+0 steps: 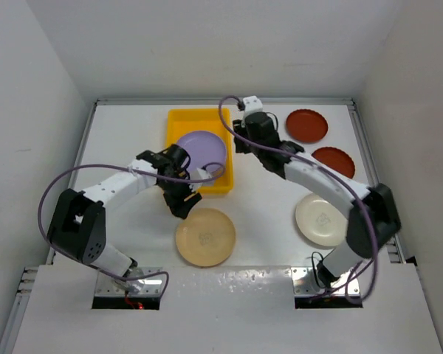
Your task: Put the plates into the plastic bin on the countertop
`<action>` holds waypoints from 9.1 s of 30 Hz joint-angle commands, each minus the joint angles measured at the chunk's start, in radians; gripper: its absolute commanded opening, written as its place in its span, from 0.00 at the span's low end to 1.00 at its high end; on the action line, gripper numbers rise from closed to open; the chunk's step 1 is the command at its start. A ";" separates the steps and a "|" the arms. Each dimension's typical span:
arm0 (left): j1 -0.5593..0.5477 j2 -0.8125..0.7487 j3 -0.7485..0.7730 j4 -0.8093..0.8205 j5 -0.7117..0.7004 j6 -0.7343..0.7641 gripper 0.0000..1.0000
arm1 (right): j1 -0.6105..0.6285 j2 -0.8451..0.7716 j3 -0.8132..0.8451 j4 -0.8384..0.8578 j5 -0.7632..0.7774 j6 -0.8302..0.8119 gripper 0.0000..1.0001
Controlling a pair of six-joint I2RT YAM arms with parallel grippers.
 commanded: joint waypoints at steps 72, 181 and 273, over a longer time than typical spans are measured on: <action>0.380 0.631 0.763 0.202 0.100 -0.418 0.11 | -0.107 -0.303 -0.440 -0.108 0.180 0.192 0.51; 0.599 0.441 0.739 0.124 0.050 -0.381 0.54 | -0.427 0.123 0.133 -0.347 -0.026 0.436 0.68; 0.808 0.501 0.650 0.106 0.023 -0.303 0.54 | -0.277 0.279 0.319 -0.249 -0.025 0.398 0.65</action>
